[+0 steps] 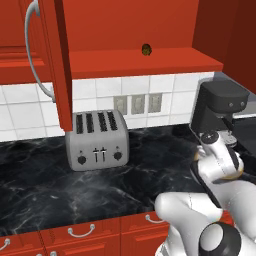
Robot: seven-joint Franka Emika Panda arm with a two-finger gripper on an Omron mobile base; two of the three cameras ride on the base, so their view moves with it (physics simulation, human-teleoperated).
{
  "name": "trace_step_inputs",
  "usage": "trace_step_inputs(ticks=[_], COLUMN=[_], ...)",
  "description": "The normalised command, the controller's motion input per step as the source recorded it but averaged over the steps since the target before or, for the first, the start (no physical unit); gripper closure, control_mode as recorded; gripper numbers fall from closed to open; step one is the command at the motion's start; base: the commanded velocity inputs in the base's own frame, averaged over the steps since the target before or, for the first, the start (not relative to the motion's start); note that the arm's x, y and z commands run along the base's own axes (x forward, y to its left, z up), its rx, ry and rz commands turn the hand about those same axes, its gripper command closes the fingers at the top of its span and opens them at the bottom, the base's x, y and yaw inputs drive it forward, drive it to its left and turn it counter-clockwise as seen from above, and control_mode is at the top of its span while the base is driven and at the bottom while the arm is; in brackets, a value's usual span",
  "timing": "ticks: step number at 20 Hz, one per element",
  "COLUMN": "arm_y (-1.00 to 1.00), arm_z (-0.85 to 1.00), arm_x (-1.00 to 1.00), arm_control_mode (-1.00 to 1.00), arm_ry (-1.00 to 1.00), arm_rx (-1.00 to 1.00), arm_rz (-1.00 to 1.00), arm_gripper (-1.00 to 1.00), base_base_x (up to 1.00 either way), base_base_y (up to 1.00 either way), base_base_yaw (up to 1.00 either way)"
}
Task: Pick the sweet potatos from the cabinet and place them in one bowl. Pick the pear from the sink and place it in the other bowl.
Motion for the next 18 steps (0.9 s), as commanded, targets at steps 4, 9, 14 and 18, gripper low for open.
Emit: trace_step_inputs(ticks=[4,9,14,18], arm_y=[-0.18,-0.06,0.04,0.01], arm_z=[-0.36,-0.35,-0.13,0.01], arm_x=[0.23,0.05,0.01,0.16], arm_control_mode=[-1.00,-1.00,-1.00,-1.00], arm_ry=[0.02,0.05,0.03,0.01], arm_rx=[0.03,0.03,0.03,0.00], arm_rz=[0.02,0.00,0.00,0.00], arm_gripper=[1.00,1.00,1.00,1.00], base_base_x=[0.00,0.00,0.00,0.00], base_base_y=[0.00,0.00,0.00,0.00], base_base_yaw=[0.00,0.00,0.00,0.00])
